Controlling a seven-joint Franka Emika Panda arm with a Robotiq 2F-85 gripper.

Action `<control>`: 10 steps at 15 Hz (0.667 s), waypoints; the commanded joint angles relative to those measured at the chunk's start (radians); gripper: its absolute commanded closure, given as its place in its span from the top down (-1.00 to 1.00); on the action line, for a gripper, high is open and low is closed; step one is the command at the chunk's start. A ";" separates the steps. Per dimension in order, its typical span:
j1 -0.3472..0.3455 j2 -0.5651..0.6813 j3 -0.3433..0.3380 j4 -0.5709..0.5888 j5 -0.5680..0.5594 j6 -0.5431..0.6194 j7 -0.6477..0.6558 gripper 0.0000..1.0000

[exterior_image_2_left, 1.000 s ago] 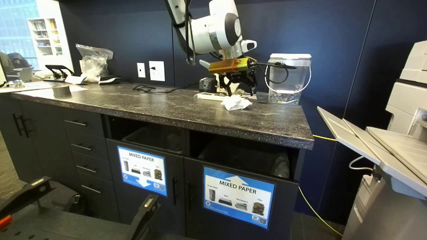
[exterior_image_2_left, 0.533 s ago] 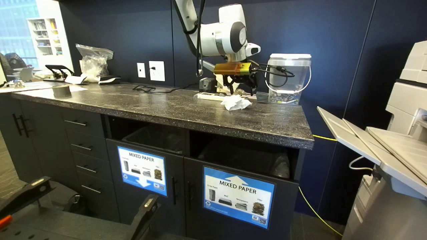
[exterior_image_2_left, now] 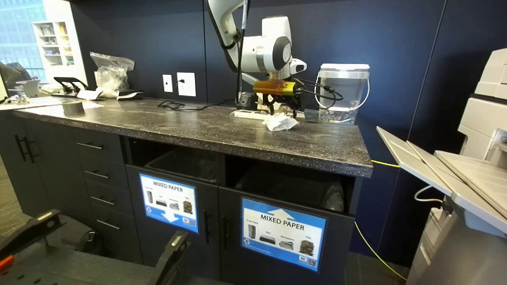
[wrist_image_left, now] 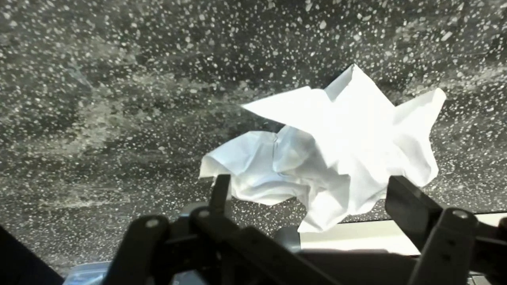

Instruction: Put the tissues inside the rubbish.

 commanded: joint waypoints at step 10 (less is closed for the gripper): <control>-0.004 0.182 0.008 0.268 0.012 -0.103 -0.047 1.00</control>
